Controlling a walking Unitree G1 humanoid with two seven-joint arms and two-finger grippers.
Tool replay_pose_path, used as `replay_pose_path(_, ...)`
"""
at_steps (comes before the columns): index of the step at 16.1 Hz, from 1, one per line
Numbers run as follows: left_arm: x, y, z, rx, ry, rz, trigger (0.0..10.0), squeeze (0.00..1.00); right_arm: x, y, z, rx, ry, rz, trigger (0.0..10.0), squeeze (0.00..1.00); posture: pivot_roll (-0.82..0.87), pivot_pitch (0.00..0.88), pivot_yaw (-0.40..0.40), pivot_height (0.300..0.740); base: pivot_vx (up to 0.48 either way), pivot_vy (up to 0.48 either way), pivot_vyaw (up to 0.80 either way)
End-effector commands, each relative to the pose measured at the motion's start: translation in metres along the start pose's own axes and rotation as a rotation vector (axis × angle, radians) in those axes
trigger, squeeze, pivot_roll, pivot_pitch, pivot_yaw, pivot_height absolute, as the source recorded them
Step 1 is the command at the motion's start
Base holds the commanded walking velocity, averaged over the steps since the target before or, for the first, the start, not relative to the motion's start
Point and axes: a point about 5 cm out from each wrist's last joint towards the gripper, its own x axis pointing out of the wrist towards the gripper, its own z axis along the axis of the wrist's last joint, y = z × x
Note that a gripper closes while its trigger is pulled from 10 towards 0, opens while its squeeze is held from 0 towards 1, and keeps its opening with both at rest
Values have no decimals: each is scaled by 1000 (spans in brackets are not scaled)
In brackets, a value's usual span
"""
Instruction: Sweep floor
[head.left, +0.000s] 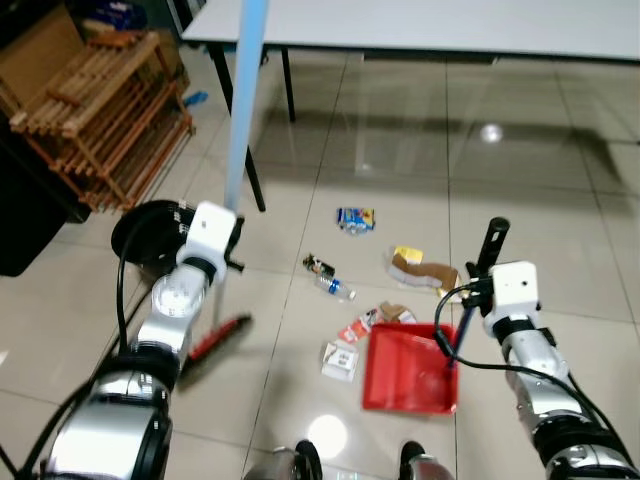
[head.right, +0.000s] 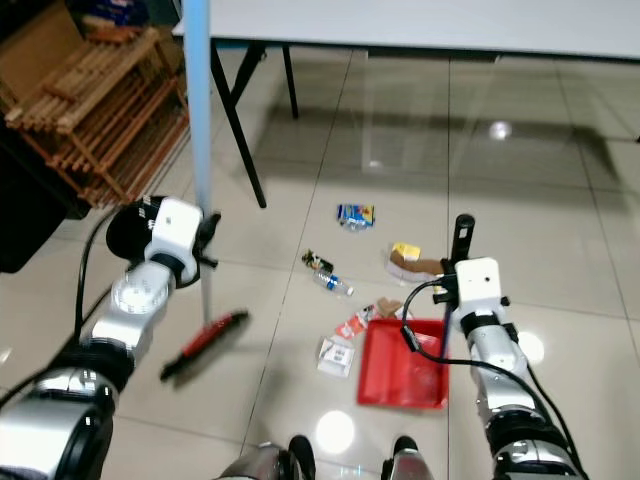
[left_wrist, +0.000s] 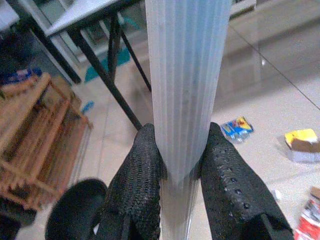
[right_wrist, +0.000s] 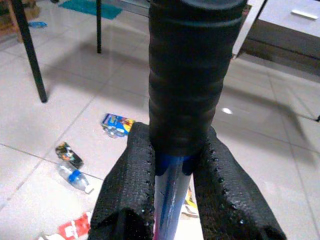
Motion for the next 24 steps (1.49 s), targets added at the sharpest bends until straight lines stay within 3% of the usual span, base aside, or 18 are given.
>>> replay_pose_path(1, 6, 9, 18, 40, -74, 19, 10000, 0, 2, -9, 9, -35, -50, -26, 10000, 0, -28, 304, 135, 740, 0, 0, 0)
replay_pose_path(4, 17, 13, 46, 81, -164, 39, 10000, 0, 0, -21, 11, -58, -62, -76, 10000, 0, -40, 332, 140, 740, 0, 0, 0)
replay_pose_path(6, 21, 0, 49, 85, -174, 44, 10000, 0, -4, -13, 7, -39, -57, -80, 10000, 0, -57, 342, 140, 740, 0, 0, 0)
replay_pose_path(7, 22, -16, 46, 45, -167, 35, 10000, 0, -8, -6, 2, -13, -49, -92, 10000, 0, -76, 349, 133, 740, 0, 0, 0)
replay_pose_path(9, 23, -33, 44, -6, -154, 15, 10000, 0, -11, 1, -2, 8, -41, -103, 10000, 0, -90, 357, 130, 740, 0, 0, 0)
replay_pose_path(11, 22, -73, 43, -123, -145, -48, 10000, 0, -16, 17, -7, 58, -26, -116, 10000, 0, -113, 374, 134, 740, 0, 0, 0)
replay_pose_path(13, 20, -102, 50, -183, -158, -111, 10000, 0, -18, 28, -8, 107, -20, -149, 10000, 0, -120, 388, 142, 740, 0, 0, 0)
replay_pose_path(15, 19, -112, 54, -203, -172, -135, 10000, 0, -19, 33, -8, 125, -15, -158, 10000, 0, -121, 393, 144, 740, 0, 0, 0)
replay_pose_path(17, 19, -136, 74, -266, -219, -178, 10000, 0, -19, 45, -7, 192, -9, -184, 10000, 0, -119, 398, 152, 740, 0, 0, 0)
replay_pose_path(21, 22, -154, 104, -374, -283, -195, 10000, 0, -19, 59, -5, 241, -3, -181, 10000, 0, -116, 396, 155, 740, 0, 0, 0)
replay_pose_path(24, 25, -153, 123, -403, -344, -176, 10000, 0, -20, 62, -5, 252, -1, -171, 10000, 0, -116, 395, 153, 740, 0, 0, 0)
